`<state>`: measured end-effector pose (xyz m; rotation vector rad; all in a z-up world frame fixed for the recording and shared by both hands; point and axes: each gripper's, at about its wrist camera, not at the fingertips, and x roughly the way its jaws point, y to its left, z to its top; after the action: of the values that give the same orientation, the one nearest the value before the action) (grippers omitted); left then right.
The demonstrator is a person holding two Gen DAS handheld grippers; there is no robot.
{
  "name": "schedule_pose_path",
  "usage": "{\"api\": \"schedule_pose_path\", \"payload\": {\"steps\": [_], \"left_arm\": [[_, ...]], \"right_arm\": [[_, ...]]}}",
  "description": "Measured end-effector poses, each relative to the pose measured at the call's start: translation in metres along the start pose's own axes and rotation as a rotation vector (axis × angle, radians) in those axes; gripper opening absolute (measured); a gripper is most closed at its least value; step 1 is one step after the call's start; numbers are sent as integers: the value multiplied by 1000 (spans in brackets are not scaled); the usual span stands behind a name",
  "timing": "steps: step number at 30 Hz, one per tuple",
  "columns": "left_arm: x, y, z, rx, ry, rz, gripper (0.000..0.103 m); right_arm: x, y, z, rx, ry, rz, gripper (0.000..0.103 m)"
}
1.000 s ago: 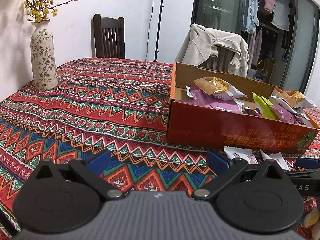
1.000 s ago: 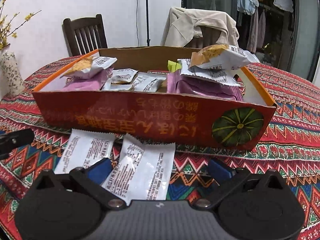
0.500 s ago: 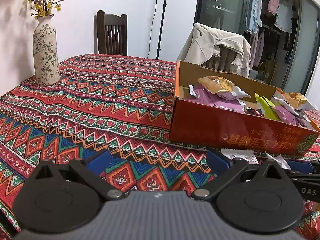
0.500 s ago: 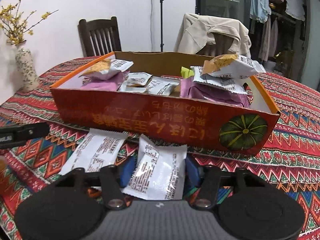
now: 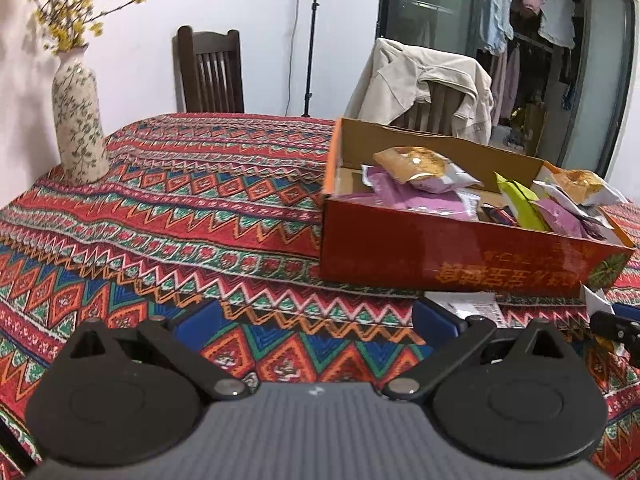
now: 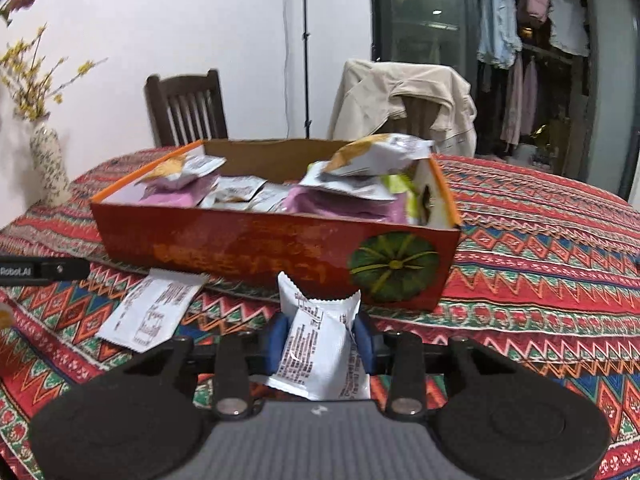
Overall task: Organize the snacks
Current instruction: 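Grasp a white sachet with the right tool while the left tool grasps another sachet, then carry both white sachets over the box and open both tools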
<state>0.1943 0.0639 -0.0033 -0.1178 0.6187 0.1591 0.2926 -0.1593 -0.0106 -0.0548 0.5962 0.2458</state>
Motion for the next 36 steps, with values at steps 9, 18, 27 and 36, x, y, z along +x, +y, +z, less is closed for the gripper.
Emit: {"api": "schedule_pose_path", "payload": {"steps": [9,18,27,36], "left_arm": [[5,-51,4,72,41,-28,103],[27,-88,-3,106,130,5,103],[37,-90,-10,98,142,15,103],[36,-92,-12,104,126,-7,103]], "right_arm": [[-11,-12,-6,56,-52,-10,36],[-10,-16,-8,78,-44,-29,36],[-9,-13,-8,72,-43,-26,36],[-7,-13,-9,72,-34,-33,37]]}}
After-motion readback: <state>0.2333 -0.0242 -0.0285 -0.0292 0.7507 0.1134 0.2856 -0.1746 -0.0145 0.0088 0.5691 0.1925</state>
